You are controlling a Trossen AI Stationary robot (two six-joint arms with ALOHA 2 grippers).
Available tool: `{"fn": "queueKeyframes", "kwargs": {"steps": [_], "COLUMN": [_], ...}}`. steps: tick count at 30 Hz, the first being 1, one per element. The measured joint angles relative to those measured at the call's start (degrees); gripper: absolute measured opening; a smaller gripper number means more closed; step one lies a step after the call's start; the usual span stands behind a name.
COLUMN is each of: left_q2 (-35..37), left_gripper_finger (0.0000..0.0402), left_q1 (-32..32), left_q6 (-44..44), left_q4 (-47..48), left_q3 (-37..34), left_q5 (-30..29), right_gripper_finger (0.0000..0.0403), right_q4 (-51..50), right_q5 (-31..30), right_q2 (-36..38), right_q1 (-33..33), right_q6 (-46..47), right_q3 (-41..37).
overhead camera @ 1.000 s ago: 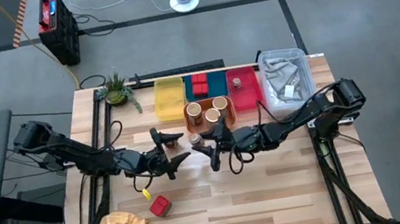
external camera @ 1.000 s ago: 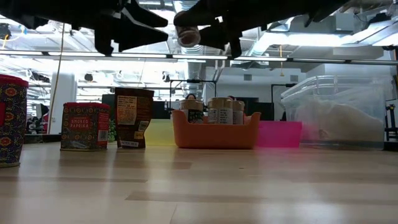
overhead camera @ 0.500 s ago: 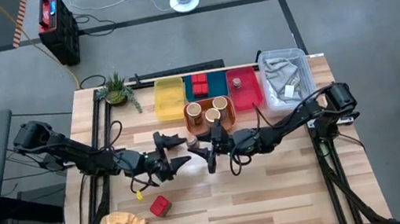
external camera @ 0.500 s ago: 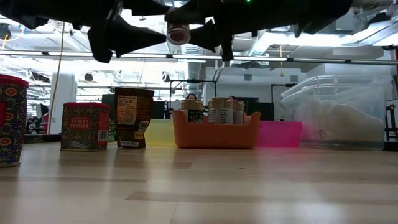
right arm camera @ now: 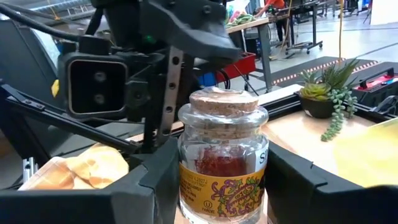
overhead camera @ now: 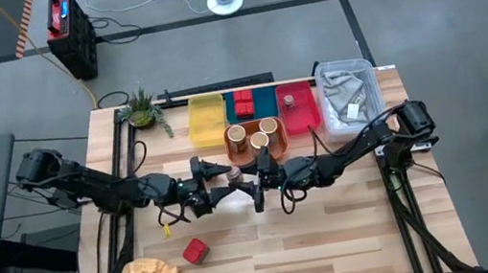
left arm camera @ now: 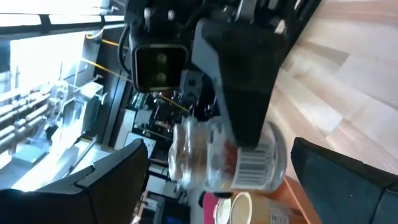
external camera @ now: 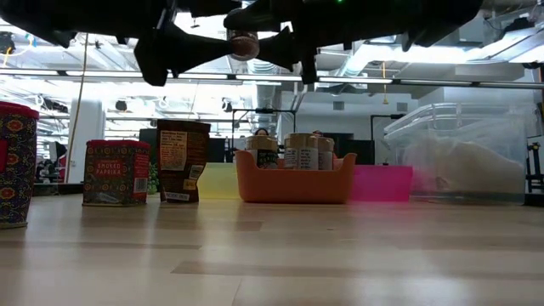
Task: Sort spices by type
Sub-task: Put the brown seasoning bottle into the red bin
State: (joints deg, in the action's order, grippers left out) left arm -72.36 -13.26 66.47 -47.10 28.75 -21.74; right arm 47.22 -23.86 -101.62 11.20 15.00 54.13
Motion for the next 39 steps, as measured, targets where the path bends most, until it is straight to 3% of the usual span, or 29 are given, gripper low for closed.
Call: {"fn": "queueKeyframes", "kwargs": {"steps": [9,24,39], "left_q2": [0.01,0.02,0.0], "left_gripper_finger": [0.0371,0.0278,0.0263], "left_q1": [2.2,2.28,2.26], "left_q6": [-2.24,-2.48,-6.91], "left_q4": [1.26,1.41,4.15], "left_q3": [0.0,0.0,0.0], "left_q5": [6.31,8.44,8.51], "right_gripper_finger": [0.0215,0.0218,0.0283], "right_q4": [0.02,-0.22,-4.99], "right_q5": [1.44,2.56,4.55], "right_q2": [0.0,0.0,0.98], "right_q1": [0.0,0.04,-0.56], "right_q6": [-0.08,-0.28,-1.42], "right_q3": [0.0,0.0,0.07]}}
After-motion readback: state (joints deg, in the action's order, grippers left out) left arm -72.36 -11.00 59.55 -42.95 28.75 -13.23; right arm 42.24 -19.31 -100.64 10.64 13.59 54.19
